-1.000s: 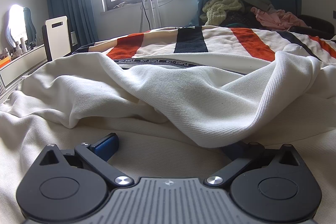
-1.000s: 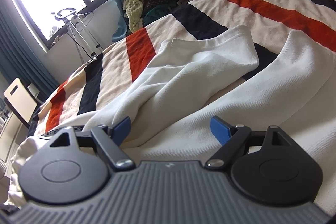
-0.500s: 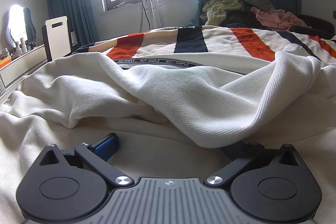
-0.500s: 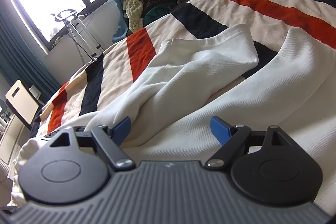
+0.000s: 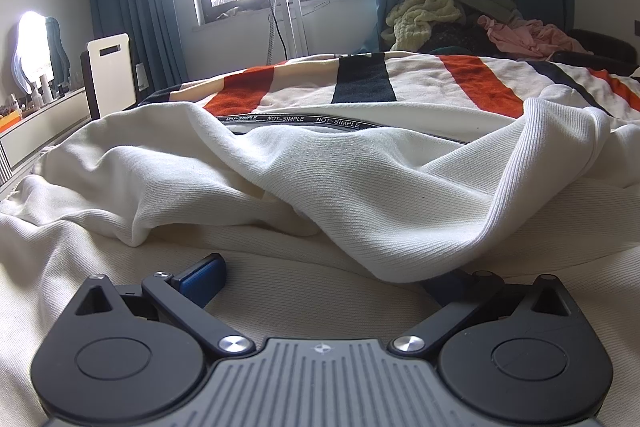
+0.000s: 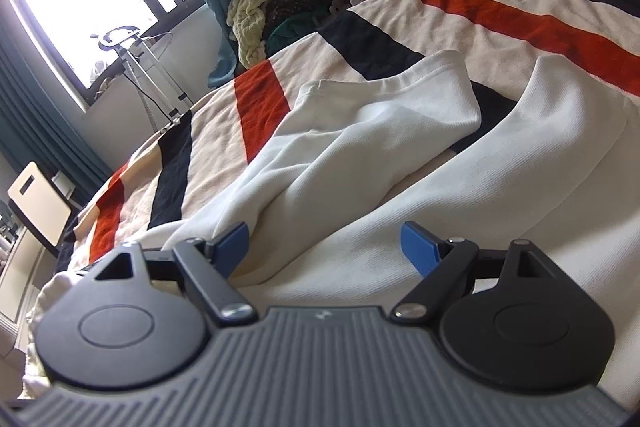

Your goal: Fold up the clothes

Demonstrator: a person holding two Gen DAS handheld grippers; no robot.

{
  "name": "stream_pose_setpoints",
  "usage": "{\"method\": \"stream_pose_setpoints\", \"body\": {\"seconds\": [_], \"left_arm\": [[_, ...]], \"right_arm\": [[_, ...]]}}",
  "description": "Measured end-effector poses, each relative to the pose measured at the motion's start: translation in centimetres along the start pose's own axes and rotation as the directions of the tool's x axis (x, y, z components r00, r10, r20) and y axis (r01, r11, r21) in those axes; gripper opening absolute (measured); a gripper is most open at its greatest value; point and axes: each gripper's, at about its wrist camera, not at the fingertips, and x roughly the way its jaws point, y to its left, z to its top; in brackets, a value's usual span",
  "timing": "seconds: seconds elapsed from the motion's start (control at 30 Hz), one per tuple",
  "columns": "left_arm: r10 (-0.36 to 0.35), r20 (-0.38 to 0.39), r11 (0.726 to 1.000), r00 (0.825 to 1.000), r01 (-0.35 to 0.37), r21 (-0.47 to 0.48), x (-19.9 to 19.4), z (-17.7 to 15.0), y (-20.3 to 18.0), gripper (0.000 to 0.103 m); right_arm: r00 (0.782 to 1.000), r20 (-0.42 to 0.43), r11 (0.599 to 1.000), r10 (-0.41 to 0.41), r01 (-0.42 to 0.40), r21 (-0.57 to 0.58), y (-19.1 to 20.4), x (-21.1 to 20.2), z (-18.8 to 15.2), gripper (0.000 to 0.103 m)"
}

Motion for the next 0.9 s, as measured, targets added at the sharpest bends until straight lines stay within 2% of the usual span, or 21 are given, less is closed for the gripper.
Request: {"method": "stream_pose_setpoints", "body": {"seconds": [0.6,0.8,0.9], "left_arm": [[0.020,-0.006,0.999,1.000,-0.019,0.033,0.5,0.1,-0.6,0.103],[0.041,0.024,0.998,0.999,-0.042,0.049,0.2,-0.3,-1.0,0.103],[0.007,0.007,0.999,1.000,-0.007,0.032,0.0,0.0,-0.3,0.103]], "right_arm": [[1.000,-0.008,1.000,-0.009,0.009,0.006,-0.3,0.3,-0.1,0.085],[1.000,-0.015,1.000,-0.016,0.016,0.007,-0.3,1.0,-0.1,0.085],[1.000,-0.017,1.000,-0.011,0.011,-0.003,0.0,1.3,-0.3,0.085]]}}
